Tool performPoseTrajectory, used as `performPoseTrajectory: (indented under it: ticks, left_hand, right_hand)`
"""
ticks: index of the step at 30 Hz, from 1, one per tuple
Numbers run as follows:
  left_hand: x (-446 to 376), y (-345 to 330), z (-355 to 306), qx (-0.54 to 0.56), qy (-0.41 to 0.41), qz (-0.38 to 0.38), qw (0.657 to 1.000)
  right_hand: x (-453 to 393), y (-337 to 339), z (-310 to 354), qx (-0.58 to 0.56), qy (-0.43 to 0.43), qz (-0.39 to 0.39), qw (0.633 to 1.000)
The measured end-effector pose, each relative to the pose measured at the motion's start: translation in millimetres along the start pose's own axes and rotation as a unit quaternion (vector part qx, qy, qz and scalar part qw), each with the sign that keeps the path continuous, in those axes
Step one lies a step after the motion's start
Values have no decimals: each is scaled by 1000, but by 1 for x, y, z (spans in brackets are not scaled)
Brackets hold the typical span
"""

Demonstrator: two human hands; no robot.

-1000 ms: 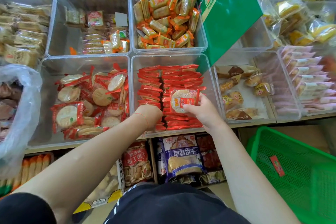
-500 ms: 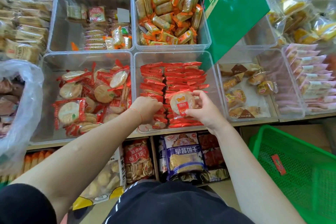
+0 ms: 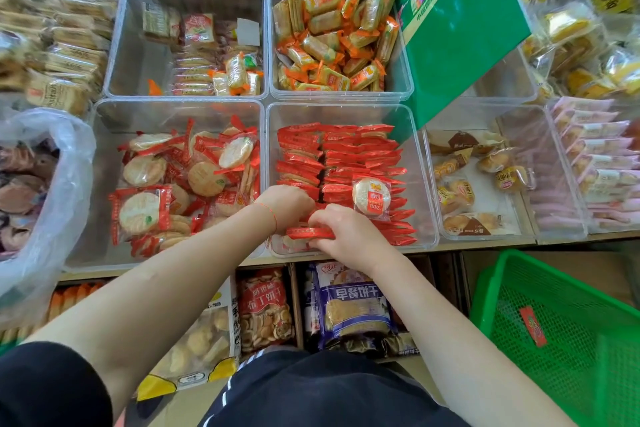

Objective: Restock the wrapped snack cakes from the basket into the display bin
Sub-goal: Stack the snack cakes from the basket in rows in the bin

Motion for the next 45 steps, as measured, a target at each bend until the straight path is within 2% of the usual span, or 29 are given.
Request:
performPoseTrajectory:
  ticks: [4, 8, 12, 15, 19, 24, 28, 31, 36, 40, 41, 43, 45]
  left_hand:
    - [-1, 4, 3, -5, 0, 33, 999]
    - [-1, 5, 4, 1, 5, 47, 999]
    - [0, 7, 3, 12, 14, 34, 999]
    - [1, 8, 2, 5, 15, 25, 1000]
    - [3, 11, 2, -19, 7, 16, 1000]
    - [6, 15, 4, 46, 20, 8, 999]
    - [16, 27, 14, 74, 35, -36, 996]
    - [20, 27, 11, 51, 37, -26, 998]
    - [20, 20, 4, 21, 58, -1, 998]
    - [14, 11, -4, 6, 46, 16, 999]
    - [11, 7, -6, 23, 47, 31, 998]
    - [8, -1, -10, 49, 56, 50, 996]
    - [8, -7, -14, 52, 62, 48, 996]
  right_hand:
    - [-3, -7, 7, 7, 9, 30, 999]
    - [-1, -21, 5, 160, -12, 83, 984]
    - [-6, -30, 23, 246, 24, 61, 967]
    - [-23, -32, 25, 243, -14, 75, 967]
    - [-46, -38, 13, 196, -109, 156, 962]
    - [-48, -40, 1, 145, -113, 161, 970]
    - [-60, -31, 3, 249, -125, 149, 949]
    - [-64, -27, -2, 300, -153, 170, 926]
    - [-54, -39, 0, 235, -143, 70, 959]
    - [-49, -21, -10, 237, -163, 116, 951]
    - [-46, -10, -17, 214, -173, 101, 956]
    - [-38, 21, -35, 155, -194, -24, 968]
    - [-22, 53, -57, 129, -230, -185, 947]
Point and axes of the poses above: each hand's wrist, its own x-axis away from the middle knuckle, its own y-axis out of the back of the hand, z = x × y, the point moved 6 cm from there along -x, towards the middle knuckle, and after that the axes turned 4 degrees about -x, right-handed, at the moved point
